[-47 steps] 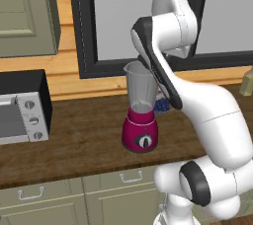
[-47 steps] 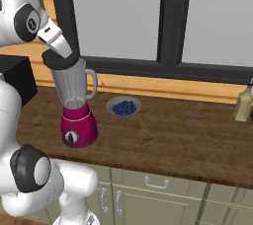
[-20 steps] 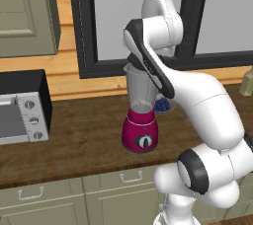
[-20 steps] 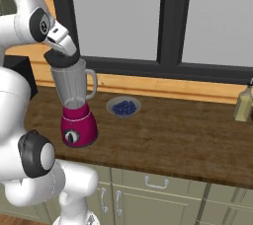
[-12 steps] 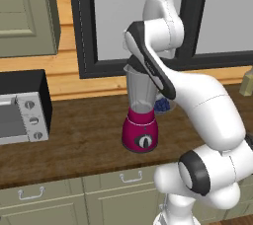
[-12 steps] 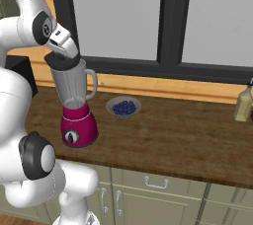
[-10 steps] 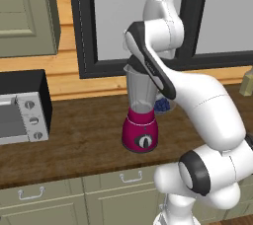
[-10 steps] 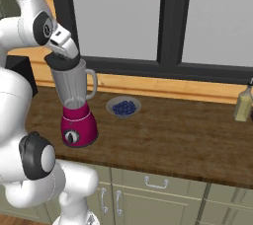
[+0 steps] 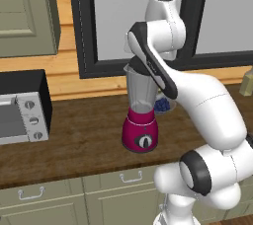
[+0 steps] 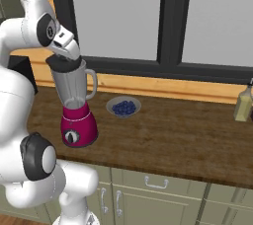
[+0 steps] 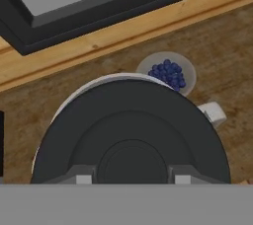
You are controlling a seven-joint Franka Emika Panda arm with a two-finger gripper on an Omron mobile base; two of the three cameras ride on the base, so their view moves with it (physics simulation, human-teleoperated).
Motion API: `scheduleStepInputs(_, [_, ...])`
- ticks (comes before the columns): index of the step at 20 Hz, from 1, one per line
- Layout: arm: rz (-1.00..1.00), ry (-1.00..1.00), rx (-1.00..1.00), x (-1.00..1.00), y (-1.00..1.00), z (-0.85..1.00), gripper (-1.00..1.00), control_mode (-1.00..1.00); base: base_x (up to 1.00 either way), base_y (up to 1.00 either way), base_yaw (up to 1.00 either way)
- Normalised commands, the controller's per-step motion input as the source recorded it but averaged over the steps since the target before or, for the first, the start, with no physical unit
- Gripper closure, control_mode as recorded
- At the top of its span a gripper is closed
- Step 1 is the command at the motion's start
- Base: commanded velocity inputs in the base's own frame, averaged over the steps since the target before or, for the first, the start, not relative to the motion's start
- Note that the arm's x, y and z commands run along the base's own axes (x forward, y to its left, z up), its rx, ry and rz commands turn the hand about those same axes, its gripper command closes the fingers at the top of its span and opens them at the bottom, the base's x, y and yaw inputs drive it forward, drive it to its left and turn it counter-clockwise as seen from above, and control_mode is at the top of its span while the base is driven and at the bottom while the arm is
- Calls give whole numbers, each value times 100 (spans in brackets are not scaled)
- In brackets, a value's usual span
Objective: Close the lid blender by securely placing the lid on top.
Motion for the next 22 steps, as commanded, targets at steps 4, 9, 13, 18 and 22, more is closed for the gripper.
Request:
scheduleStepInputs(4, [1,0,0,8,-7,0,100,-100,0,0,0])
scheduleStepInputs(9, [2,0,0,19,0,-1,100,-100,0,0,0])
scheduleStepInputs(13, [2,0,0,21,0,-2,100,-100,0,0,0])
scheduleStepInputs(18, [1,0,0,15,0,0,100,-100,0,0,0])
scheduleStepInputs(22, [0,0,0,5,0,-2,100,-100,0,0,0])
